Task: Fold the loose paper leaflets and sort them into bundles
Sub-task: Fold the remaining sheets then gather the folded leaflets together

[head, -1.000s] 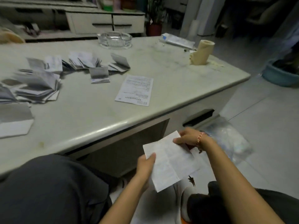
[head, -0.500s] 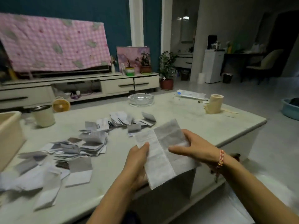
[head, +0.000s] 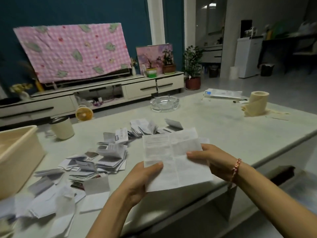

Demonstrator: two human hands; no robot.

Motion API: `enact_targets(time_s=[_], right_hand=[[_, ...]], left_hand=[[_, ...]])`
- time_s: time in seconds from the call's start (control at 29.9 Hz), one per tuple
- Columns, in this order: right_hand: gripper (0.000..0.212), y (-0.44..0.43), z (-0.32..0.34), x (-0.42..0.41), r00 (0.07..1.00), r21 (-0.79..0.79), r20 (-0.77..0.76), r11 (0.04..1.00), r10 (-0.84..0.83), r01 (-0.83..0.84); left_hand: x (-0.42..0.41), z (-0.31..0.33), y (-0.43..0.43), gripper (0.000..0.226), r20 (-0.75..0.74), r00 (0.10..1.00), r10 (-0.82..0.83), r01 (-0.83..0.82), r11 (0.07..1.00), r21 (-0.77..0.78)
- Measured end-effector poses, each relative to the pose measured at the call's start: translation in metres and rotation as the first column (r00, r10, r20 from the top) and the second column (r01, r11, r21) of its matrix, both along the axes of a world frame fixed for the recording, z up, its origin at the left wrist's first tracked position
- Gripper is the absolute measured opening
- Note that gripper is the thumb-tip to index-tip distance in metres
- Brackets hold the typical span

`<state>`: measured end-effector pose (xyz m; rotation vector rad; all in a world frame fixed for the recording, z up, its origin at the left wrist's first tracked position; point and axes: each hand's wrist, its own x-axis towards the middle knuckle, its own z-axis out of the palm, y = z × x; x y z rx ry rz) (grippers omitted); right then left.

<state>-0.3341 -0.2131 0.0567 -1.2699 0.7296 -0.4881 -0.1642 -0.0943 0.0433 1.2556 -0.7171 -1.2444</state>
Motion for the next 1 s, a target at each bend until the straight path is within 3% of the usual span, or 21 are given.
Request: enact_targets(time_s=[0.1, 0.27, 0.37, 0.44, 0.5, 0.6, 0.7, 0.77, 0.84, 0.97, 1.0], right_hand=[[0.024, -0.001, -0.002, -0.003, 0.991, 0.000, 0.007, 0.991, 0.130, -0.130], [0.025, -0.007, -0.008, -0.005, 0.990, -0.032, 0.037, 0.991, 0.133, -0.131], [0.016, -0.009, -0.010, -0.006, 0.985, -0.076, 0.021, 0.982, 0.173, -0.171], [0.023, -0.009, -0.010, -0.007, 0.984, -0.180, -0.033, 0.967, 0.176, -0.179], [0.038, -0.009, -0.012, -0.007, 0.985, -0.297, -0.070, 0.939, 0.157, -0.171], [0.046, -0.009, -0.012, -0.008, 0.962, -0.428, -0.185, 0.864, 0.202, -0.264], [0.043, -0.012, 0.001, -0.021, 0.885, -0.342, -0.277, 0.822, 0.375, -0.456], [0.047, -0.016, 0.011, -0.029, 0.899, -0.244, -0.184, 0.868, 0.397, -0.433], [0.039, -0.013, 0.014, -0.028, 0.937, -0.189, -0.117, 0.919, 0.330, -0.347], [0.005, 0.000, 0.002, -0.010, 0.886, -0.433, -0.412, 0.809, 0.213, -0.396], [0.008, 0.001, -0.002, -0.007, 0.891, -0.466, -0.415, 0.798, 0.185, -0.383]], left_hand=[[0.002, 0.001, 0.000, 0.020, 0.019, 0.999, -0.050, 0.050, 0.999, -0.006], [-0.001, -0.007, -0.010, 0.016, -0.057, 0.998, 0.031, -0.028, 0.999, 0.043], [0.009, -0.011, -0.013, 0.029, -0.377, 0.924, 0.063, -0.054, 0.998, 0.036], [0.015, -0.009, -0.012, 0.038, -0.446, 0.893, 0.059, -0.055, 0.998, 0.022], [0.016, -0.010, -0.011, 0.051, -0.357, 0.934, 0.023, -0.017, 1.000, 0.021], [0.008, -0.011, -0.008, 0.026, -0.066, 0.997, 0.034, -0.028, 0.996, 0.082], [0.014, -0.009, -0.008, 0.014, 0.066, 0.997, 0.044, -0.049, 0.995, 0.088], [0.019, -0.004, -0.008, 0.021, 0.103, 0.994, 0.022, -0.029, 0.997, 0.065], [0.018, 0.002, -0.008, 0.023, 0.172, 0.984, -0.039, 0.031, 0.998, 0.048], [0.004, 0.007, -0.014, 0.014, 0.331, 0.942, -0.045, 0.037, 0.999, 0.030], [0.002, 0.007, -0.015, 0.017, 0.325, 0.946, -0.009, 0.008, 1.000, 0.006]])
